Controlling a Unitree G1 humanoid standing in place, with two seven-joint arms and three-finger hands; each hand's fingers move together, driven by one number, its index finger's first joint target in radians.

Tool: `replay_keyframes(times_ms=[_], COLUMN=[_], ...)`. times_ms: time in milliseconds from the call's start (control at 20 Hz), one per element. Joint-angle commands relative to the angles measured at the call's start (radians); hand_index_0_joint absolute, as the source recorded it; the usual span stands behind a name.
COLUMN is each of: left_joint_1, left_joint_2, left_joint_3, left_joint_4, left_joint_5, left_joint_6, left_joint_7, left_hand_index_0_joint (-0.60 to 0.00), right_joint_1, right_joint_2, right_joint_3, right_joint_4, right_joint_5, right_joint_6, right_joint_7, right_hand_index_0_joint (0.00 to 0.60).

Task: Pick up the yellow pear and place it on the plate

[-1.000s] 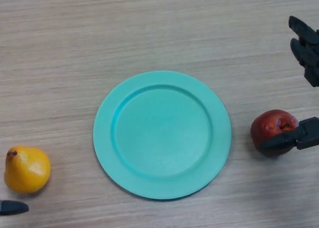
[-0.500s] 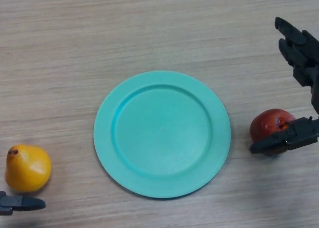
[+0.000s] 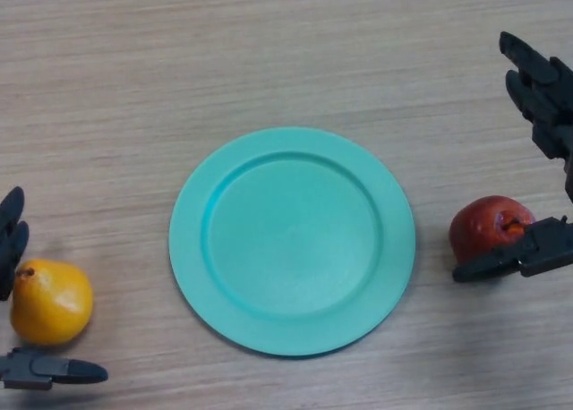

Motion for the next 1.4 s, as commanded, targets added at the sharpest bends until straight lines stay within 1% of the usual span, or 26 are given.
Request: replay_keyframes(times_ms=[50,150,300,350,400,450,500,550,600,650,700,850,950,1000,1050,1100,1150,1250,1350,1400], left_joint_1=[-0.033,-0.050,-0.073,-0.078,-0.078,-0.079,-0.080,-0.079,-0.079,-0.081,-0.083,-0.076,-0.044,-0.018,-0.007,0.015,0.027,0.047,0.069,0.079], left_joint_2=[0.078,0.082,0.094,0.096,0.096,0.098,0.099,0.102,0.102,0.101,0.095,0.095,0.090,0.076,0.070,0.063,0.061,0.051,0.031,0.020], left_joint_3=[0.042,0.032,0.020,0.014,0.014,0.012,0.011,0.004,-0.004,-0.008,-0.021,-0.043,-0.046,-0.041,-0.038,-0.024,-0.019,-0.002,-0.002,-0.002], left_joint_4=[-0.022,0.011,0.060,0.074,0.076,0.082,0.087,0.095,0.109,0.112,0.122,0.125,0.035,-0.039,-0.072,-0.124,-0.151,-0.232,-0.348,-0.419], left_joint_5=[-0.059,-0.048,-0.010,0.019,0.021,0.028,0.040,0.062,0.084,0.084,0.119,0.194,0.203,0.226,0.223,0.264,0.263,0.277,0.231,0.187], left_joint_6=[-0.170,-0.185,-0.209,-0.215,-0.216,-0.218,-0.223,-0.227,-0.236,-0.234,-0.238,-0.222,-0.139,-0.112,-0.098,-0.112,-0.113,-0.102,-0.041,0.022], left_joint_7=[0.037,0.039,0.088,0.105,0.107,0.115,0.126,0.139,0.153,0.152,0.166,0.179,0.144,0.128,0.119,0.116,0.105,0.072,0.004,-0.059], left_hand_index_0_joint=[0.000,0.000,0.000,0.000,-0.099,-0.250,-0.349,-0.499,-0.599,-0.600,-0.600,-0.600,-0.600,-0.600,-0.600,-0.600,-0.600,-0.600,-0.600,-0.600], right_joint_1=[-0.022,-0.011,0.005,0.010,0.010,0.009,0.010,0.016,0.018,0.018,0.019,0.024,0.030,0.026,0.024,0.025,0.026,0.018,0.014,0.016], right_joint_2=[-0.028,-0.029,-0.026,-0.025,-0.026,-0.026,-0.026,-0.024,-0.024,-0.024,-0.024,-0.024,-0.022,-0.024,-0.026,-0.025,-0.024,-0.030,-0.031,-0.031], right_joint_3=[-0.096,-0.107,-0.120,-0.125,-0.126,-0.128,-0.129,-0.131,-0.136,-0.138,-0.143,-0.148,-0.148,-0.153,-0.153,-0.153,-0.153,-0.158,-0.154,-0.151], right_joint_4=[-0.084,-0.097,-0.118,-0.137,-0.139,-0.141,-0.144,-0.148,-0.153,-0.155,-0.162,-0.164,-0.162,-0.170,-0.172,-0.167,-0.164,-0.162,-0.148,-0.147], right_joint_5=[0.011,0.006,0.020,0.040,0.041,0.047,0.051,0.057,0.061,0.064,0.074,0.081,0.071,0.077,0.073,0.068,0.067,0.075,0.075,0.077], right_joint_6=[-0.107,-0.114,-0.105,-0.076,-0.074,-0.068,-0.063,-0.060,-0.054,-0.052,-0.045,-0.045,-0.048,-0.034,-0.031,-0.041,-0.047,-0.036,-0.051,-0.048], right_joint_7=[-0.046,-0.049,-0.044,-0.036,-0.036,-0.037,-0.037,-0.037,-0.039,-0.040,-0.043,-0.047,-0.050,-0.054,-0.055,-0.056,-0.056,-0.051,-0.054,-0.050], right_hand_index_0_joint=[0.000,0.000,0.000,0.000,0.000,0.000,0.000,0.000,0.000,0.000,0.000,0.000,0.000,0.000,0.000,0.000,0.000,0.000,0.000,0.000])
